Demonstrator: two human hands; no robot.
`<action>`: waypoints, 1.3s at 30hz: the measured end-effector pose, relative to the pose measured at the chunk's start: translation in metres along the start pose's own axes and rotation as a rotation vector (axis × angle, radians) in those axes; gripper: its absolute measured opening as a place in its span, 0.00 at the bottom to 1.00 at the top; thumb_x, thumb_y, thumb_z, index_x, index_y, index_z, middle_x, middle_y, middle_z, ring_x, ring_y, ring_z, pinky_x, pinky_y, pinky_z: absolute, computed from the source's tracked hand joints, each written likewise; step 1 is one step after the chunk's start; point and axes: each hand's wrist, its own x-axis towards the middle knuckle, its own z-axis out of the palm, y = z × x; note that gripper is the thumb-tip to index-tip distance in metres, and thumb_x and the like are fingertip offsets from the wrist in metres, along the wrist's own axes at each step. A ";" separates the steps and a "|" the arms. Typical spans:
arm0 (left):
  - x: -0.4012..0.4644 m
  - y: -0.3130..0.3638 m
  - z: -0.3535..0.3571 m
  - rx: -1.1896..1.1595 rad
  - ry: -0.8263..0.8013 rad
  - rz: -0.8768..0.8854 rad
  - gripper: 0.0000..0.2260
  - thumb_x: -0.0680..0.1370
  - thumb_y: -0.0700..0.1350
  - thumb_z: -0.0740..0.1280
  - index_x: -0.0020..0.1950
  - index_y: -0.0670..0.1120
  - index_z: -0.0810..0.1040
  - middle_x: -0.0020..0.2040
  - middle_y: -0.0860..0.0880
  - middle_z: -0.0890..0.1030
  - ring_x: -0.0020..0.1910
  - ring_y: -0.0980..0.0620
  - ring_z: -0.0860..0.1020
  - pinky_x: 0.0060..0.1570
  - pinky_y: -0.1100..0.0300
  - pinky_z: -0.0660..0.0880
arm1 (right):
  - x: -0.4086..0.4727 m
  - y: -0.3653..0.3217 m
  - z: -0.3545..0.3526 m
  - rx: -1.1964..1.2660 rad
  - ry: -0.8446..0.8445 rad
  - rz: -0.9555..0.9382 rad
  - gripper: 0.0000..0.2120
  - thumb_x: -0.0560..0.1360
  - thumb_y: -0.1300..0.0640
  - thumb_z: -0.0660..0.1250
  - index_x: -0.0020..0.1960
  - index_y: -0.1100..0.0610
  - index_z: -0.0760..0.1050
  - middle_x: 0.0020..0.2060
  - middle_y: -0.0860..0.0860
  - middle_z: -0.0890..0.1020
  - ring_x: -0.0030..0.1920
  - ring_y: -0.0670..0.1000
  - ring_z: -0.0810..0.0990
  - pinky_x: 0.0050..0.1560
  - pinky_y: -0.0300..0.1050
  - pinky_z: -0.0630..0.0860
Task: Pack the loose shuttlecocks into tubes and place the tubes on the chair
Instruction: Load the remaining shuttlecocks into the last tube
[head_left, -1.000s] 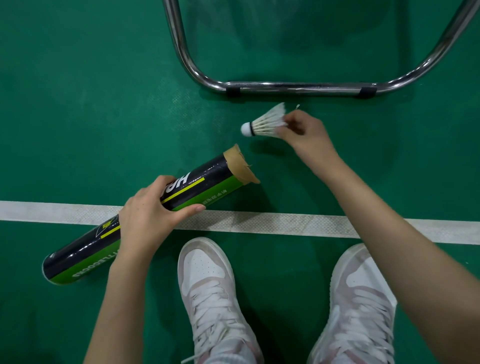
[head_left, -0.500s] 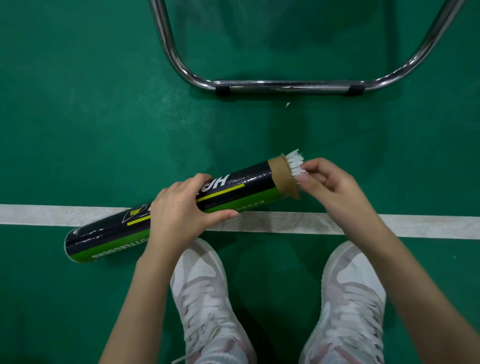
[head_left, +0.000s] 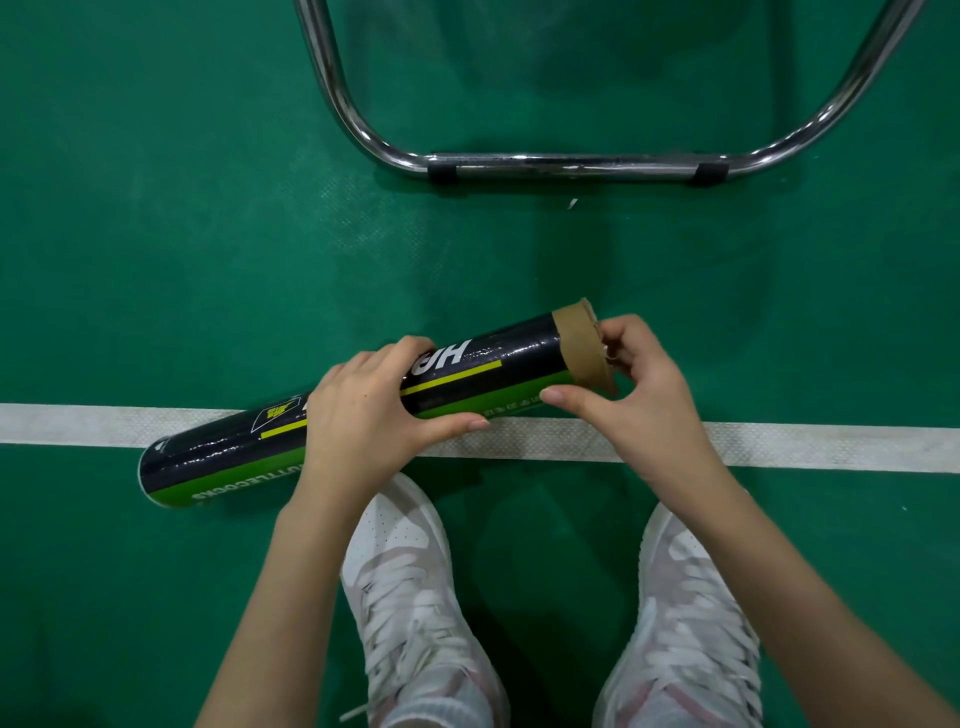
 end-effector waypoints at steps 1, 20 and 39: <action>0.000 0.000 0.000 -0.001 0.002 0.003 0.35 0.60 0.75 0.63 0.52 0.48 0.77 0.40 0.52 0.80 0.40 0.47 0.79 0.38 0.59 0.64 | 0.000 0.000 0.000 -0.004 -0.001 0.000 0.19 0.65 0.58 0.77 0.44 0.46 0.68 0.40 0.40 0.76 0.41 0.40 0.73 0.42 0.28 0.68; 0.000 0.001 0.002 0.017 0.024 0.046 0.33 0.61 0.73 0.61 0.51 0.48 0.77 0.38 0.53 0.80 0.37 0.48 0.79 0.37 0.60 0.65 | 0.006 -0.002 -0.008 0.148 -0.178 0.087 0.20 0.70 0.67 0.71 0.45 0.49 0.64 0.33 0.49 0.83 0.37 0.47 0.80 0.48 0.49 0.78; 0.000 0.003 0.000 0.010 -0.001 0.023 0.33 0.61 0.73 0.63 0.52 0.48 0.78 0.40 0.52 0.80 0.39 0.47 0.79 0.38 0.59 0.64 | 0.002 0.000 -0.006 0.177 -0.140 0.059 0.19 0.70 0.66 0.71 0.48 0.47 0.67 0.37 0.44 0.84 0.39 0.45 0.81 0.48 0.45 0.78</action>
